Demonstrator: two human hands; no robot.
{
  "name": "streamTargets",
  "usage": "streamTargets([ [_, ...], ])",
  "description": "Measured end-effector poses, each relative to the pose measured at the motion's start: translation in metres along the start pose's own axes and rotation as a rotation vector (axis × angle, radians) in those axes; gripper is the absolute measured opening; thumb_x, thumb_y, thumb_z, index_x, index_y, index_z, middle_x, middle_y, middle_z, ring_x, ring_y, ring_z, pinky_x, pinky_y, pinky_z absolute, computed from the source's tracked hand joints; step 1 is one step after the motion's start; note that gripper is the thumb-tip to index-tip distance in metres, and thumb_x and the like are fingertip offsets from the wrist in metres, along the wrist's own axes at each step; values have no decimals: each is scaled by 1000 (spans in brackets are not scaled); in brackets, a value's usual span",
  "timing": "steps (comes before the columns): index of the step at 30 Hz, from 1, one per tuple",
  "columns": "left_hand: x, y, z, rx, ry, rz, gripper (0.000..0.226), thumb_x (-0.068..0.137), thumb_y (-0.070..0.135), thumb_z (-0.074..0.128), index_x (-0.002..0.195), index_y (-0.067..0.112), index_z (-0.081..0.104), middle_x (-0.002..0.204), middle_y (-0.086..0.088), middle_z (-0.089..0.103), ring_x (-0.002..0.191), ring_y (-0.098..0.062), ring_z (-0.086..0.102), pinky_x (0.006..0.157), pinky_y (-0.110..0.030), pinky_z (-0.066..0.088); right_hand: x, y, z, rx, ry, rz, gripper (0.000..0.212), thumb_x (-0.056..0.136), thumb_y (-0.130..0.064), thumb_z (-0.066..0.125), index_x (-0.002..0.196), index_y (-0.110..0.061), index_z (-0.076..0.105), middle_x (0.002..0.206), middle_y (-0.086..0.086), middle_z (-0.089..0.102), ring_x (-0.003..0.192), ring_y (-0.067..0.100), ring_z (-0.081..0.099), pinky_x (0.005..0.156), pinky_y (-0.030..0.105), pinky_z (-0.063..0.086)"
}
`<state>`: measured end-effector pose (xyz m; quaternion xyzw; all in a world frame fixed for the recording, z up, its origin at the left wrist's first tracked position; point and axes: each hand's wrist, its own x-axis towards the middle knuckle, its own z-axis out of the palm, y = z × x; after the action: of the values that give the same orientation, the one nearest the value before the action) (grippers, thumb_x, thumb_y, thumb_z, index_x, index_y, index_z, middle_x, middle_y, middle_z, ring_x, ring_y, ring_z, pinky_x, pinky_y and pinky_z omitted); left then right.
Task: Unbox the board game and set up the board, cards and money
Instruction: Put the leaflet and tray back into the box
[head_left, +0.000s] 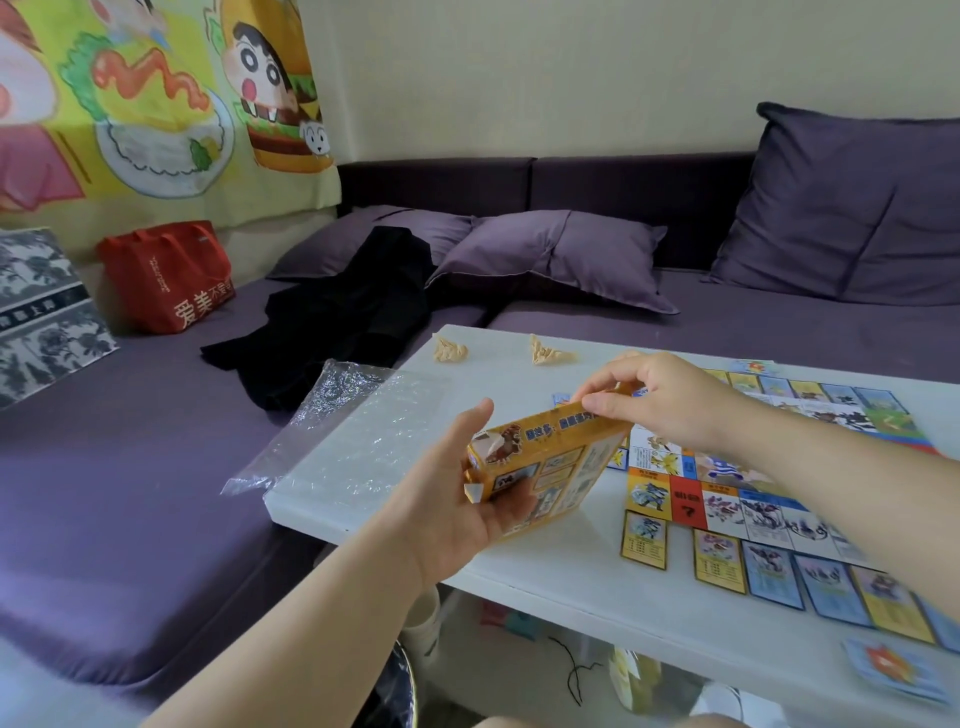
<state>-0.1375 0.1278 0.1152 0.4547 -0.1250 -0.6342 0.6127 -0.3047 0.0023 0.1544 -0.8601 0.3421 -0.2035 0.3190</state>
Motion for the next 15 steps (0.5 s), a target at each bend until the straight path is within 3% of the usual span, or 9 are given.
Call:
streamTargets([
  [2, 0, 1, 1, 26, 12, -1, 74, 57, 39, 78, 116, 2, 55, 104, -19, 61, 88, -32, 62, 69, -35, 59, 2, 0, 1, 10, -1, 14, 8, 91, -28, 61, 88, -30, 69, 92, -9, 61, 81, 3, 55, 65, 16, 38],
  [6, 1, 0, 4, 47, 64, -12, 43, 73, 29, 74, 101, 3, 55, 106, -19, 59, 84, -30, 61, 66, -34, 59, 7, 1, -1, 70, -26, 62, 6, 88, -26, 64, 89, -24, 69, 86, -4, 59, 79, 8, 53, 69, 23, 41],
  [9, 2, 0, 6, 43, 80, -9, 34, 78, 26, 71, 97, 3, 56, 113, -21, 57, 88, -31, 61, 59, -32, 59, 10, 1, -1, 133, -75, 100, 6, 88, -24, 64, 90, -21, 69, 92, 2, 63, 84, 12, 57, 75, 26, 46],
  [12, 1, 0, 9, 42, 95, 5, 25, 81, 23, 68, 91, 2, 58, 102, -18, 57, 87, -33, 61, 64, -32, 58, 14, 5, 1, 215, -126, 152, 5, 88, -21, 64, 90, -17, 65, 95, 7, 64, 88, 18, 60, 87, 36, 48],
  [15, 0, 1, 12, 36, 131, 19, 21, 83, 20, 65, 89, 1, 57, 89, -15, 57, 83, -31, 61, 65, -32, 57, 16, 8, 6, 328, -137, 202, 6, 89, -18, 62, 87, -16, 57, 83, 2, 59, 81, 17, 57, 80, 33, 46],
])
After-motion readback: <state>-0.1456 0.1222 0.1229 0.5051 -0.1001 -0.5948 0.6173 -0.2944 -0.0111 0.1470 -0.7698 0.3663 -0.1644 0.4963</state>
